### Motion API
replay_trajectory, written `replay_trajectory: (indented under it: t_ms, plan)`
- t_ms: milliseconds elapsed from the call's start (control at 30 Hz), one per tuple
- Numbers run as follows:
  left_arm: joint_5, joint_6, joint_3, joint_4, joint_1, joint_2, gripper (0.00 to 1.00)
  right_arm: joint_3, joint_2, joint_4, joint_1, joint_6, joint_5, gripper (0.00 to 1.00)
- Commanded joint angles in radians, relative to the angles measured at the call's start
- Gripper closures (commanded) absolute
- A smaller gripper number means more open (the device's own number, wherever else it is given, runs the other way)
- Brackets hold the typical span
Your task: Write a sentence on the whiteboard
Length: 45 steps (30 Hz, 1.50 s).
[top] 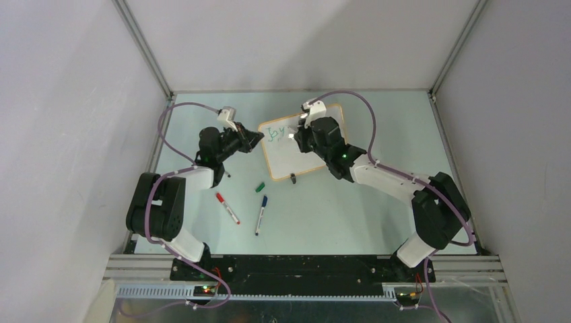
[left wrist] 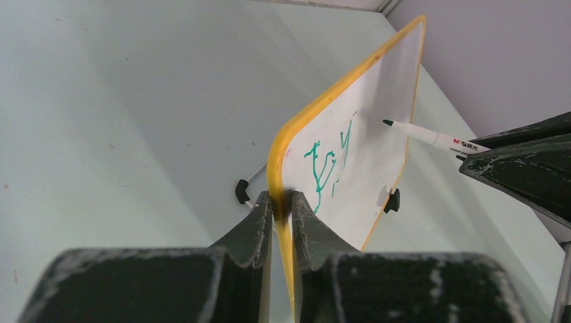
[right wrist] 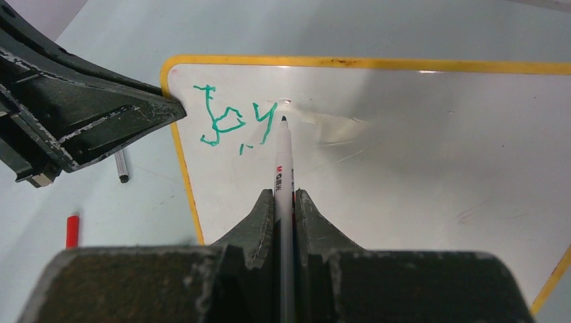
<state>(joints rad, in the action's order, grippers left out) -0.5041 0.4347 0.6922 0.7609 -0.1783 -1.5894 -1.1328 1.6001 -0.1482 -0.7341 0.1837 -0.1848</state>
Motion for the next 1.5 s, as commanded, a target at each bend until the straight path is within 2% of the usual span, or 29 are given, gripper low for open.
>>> replay_trajectory:
  t_ms: [0, 1467]
  plan:
    - [0.006, -0.054, 0.013, 0.009, 0.000, 0.004, 0.96, -0.057, 0.014, 0.005, 0.006, 0.003, -0.036, 1.00]
    - [-0.005, -0.053, 0.006, 0.023, -0.001, 0.009, 0.95, -0.158, 0.098, 0.078, 0.041, 0.019, -0.059, 1.00]
